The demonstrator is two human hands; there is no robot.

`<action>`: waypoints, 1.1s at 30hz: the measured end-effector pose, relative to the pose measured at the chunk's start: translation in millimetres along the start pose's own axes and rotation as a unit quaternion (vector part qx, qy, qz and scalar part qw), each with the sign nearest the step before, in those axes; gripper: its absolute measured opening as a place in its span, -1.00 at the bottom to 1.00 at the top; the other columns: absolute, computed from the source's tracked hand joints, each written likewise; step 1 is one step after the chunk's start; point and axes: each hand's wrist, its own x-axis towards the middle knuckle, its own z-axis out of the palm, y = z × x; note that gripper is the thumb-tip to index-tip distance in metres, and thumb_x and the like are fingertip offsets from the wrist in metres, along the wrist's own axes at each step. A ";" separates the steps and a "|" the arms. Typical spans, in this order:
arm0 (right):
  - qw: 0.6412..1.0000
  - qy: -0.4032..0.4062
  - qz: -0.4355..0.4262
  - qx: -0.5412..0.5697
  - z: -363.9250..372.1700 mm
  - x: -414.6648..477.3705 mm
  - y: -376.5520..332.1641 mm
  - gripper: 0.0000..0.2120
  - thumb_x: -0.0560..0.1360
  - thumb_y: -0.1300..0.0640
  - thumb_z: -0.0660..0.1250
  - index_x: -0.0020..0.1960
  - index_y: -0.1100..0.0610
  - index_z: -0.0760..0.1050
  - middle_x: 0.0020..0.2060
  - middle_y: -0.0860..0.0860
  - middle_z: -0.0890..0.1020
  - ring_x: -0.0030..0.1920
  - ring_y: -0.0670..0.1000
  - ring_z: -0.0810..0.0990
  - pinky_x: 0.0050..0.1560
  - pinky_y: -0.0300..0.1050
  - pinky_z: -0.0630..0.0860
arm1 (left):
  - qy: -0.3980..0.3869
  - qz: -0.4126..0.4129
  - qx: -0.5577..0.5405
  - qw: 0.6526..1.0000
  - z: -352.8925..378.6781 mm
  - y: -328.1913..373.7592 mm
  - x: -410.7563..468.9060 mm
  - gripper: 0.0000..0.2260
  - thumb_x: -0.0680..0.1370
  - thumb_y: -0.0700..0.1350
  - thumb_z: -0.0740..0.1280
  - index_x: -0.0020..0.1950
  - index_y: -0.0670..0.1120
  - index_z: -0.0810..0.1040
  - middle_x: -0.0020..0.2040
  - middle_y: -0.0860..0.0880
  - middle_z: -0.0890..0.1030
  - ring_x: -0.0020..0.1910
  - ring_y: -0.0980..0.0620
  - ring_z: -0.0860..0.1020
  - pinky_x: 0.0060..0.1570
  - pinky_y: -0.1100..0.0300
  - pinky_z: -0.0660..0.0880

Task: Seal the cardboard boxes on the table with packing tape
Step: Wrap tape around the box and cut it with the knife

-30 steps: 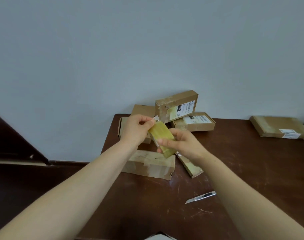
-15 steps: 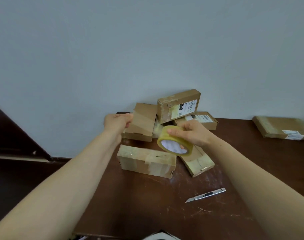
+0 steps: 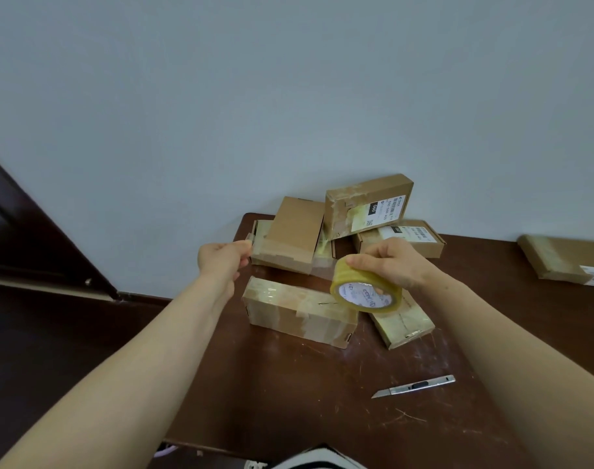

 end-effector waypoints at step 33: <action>0.952 0.009 0.016 -0.306 1.6 -0.1 -4.7 -0.47 0.41 -0.24 0.35 -0.53 0.08 0.31 -0.70 -0.11 0.37 -0.58 -0.13 0.36 -0.41 -0.18 0.31 | 0.046 -0.071 -0.052 0.995 -8.9 -71.7 11.6 -0.89 0.51 -0.23 0.38 -0.20 -0.08 0.56 -0.10 -0.07 0.61 0.11 -0.09 0.57 0.24 0.09 0.45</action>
